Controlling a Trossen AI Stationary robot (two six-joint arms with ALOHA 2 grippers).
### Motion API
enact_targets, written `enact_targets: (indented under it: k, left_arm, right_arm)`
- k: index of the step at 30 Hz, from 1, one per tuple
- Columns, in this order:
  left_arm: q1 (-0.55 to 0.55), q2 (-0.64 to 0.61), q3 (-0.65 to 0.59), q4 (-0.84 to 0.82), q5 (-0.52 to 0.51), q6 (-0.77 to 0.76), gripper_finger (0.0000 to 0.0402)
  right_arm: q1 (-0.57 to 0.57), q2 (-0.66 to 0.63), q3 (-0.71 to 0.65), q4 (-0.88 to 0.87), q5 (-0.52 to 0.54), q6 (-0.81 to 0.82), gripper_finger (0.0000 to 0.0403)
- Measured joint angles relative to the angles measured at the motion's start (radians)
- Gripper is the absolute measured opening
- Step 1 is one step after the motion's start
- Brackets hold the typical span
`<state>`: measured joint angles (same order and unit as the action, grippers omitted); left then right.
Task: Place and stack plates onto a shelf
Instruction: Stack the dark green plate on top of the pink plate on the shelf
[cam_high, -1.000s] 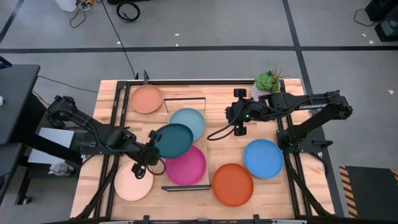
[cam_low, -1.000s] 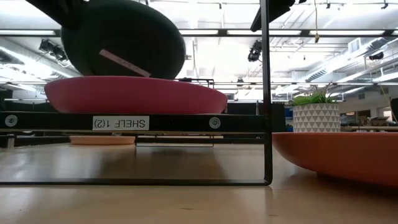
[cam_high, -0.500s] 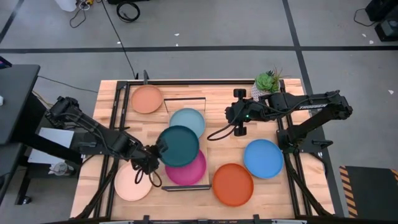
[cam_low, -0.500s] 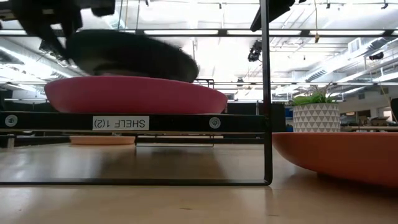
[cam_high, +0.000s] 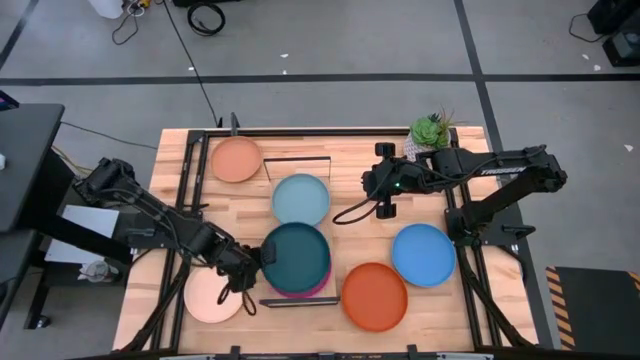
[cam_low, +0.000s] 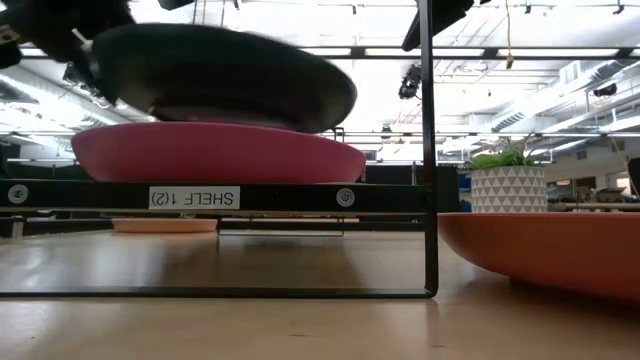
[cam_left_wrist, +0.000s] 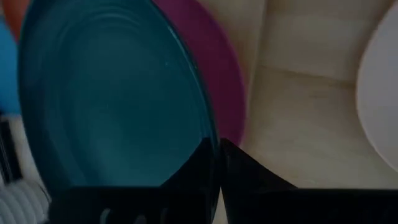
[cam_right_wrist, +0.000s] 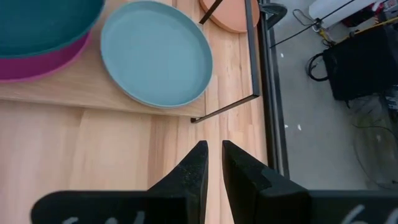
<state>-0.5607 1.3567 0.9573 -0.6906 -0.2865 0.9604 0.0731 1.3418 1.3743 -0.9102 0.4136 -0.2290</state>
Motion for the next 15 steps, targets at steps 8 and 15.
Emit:
enact_targets:
  k: [8,15]
  left_arm:
    - [0.002,0.105,0.0,0.043,-0.005,-0.01,0.0016]
    - [0.01,0.13,0.0,0.06,0.065,-0.136,0.0033]
  right_arm:
    - [0.006,0.0,0.0,-0.001,-0.023,0.053,0.0052]
    - [0.016,0.0,0.0,-0.001,-0.024,0.043,0.0052]
